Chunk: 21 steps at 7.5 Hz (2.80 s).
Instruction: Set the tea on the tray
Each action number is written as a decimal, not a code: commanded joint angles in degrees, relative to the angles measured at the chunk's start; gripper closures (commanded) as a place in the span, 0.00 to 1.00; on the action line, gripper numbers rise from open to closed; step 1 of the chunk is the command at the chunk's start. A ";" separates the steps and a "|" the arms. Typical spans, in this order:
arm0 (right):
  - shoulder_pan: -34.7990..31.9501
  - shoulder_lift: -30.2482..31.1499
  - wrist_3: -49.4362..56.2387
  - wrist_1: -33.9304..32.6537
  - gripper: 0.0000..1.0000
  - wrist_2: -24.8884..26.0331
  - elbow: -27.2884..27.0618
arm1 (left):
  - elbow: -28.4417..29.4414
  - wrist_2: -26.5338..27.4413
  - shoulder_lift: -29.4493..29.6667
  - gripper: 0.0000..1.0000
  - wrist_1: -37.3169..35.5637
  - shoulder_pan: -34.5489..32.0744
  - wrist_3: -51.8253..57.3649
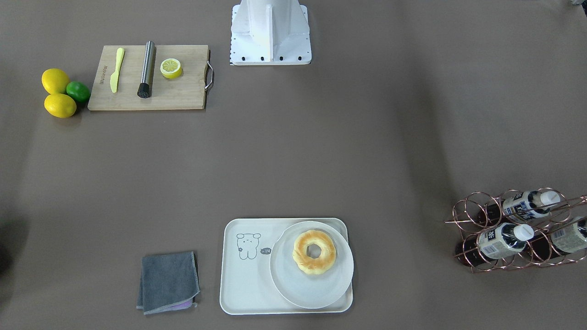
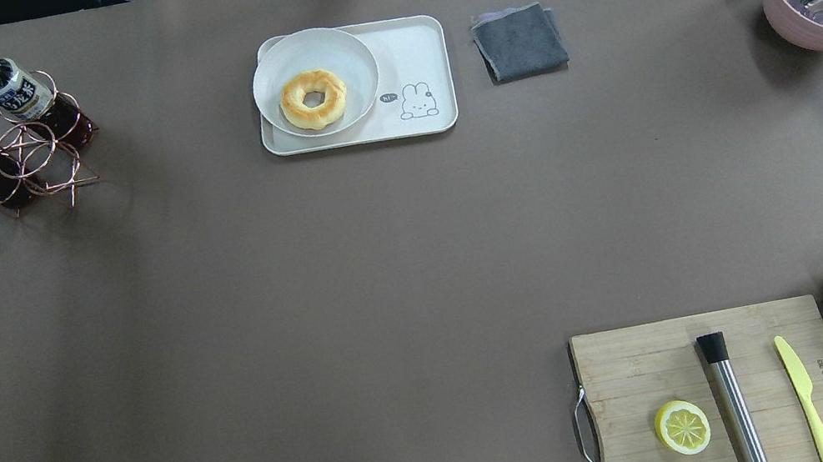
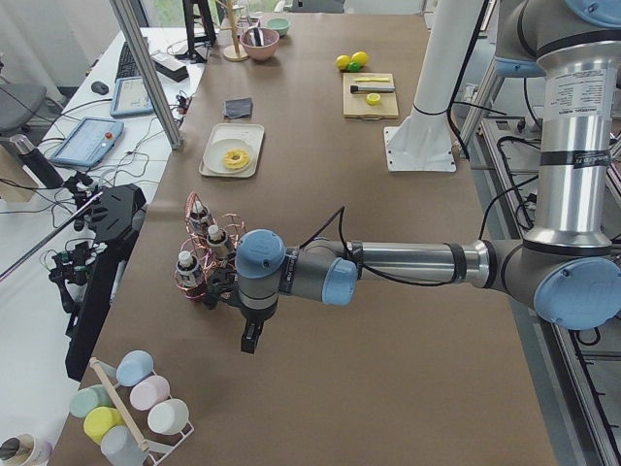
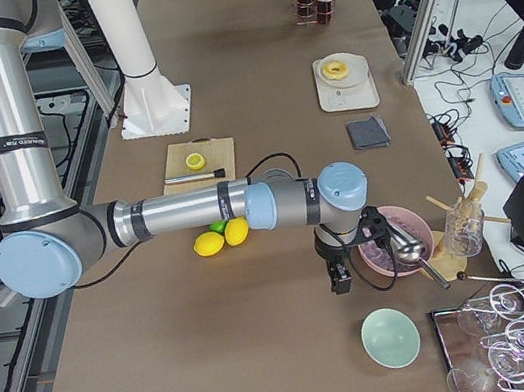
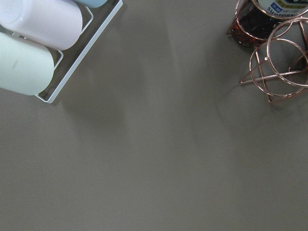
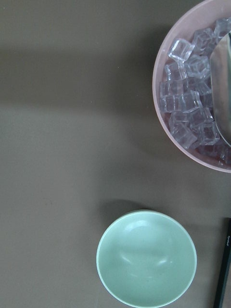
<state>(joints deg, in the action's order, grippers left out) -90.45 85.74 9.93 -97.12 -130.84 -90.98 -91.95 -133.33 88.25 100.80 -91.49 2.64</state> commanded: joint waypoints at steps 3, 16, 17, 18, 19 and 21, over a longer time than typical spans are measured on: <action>0.01 -0.05 0.00 0.18 0.00 -0.03 -0.07 | 1.59 -0.18 0.17 0.02 1.06 0.09 -0.01; 0.01 -0.66 -0.09 0.53 0.00 -1.00 -0.95 | 4.40 0.00 0.61 0.02 6.42 0.26 -0.36; -0.07 -0.58 0.00 0.53 0.00 -0.91 -1.56 | 3.97 0.09 1.31 0.02 8.17 3.74 -0.53; -0.07 -0.57 0.00 0.53 0.00 -0.83 -1.91 | 0.66 -0.09 0.62 0.02 8.80 4.65 -3.23; -0.07 -0.31 0.00 0.53 0.00 -0.82 -2.09 | -3.28 -0.26 0.44 0.02 9.06 6.57 -15.09; -0.07 1.43 0.00 0.44 0.00 -0.91 -4.36 | -5.60 -0.26 1.32 0.02 13.68 10.27 -32.76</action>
<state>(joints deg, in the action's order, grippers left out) -90.52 85.68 9.93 -96.63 -131.71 -93.53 -95.07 -133.55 89.30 109.93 -84.32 -17.59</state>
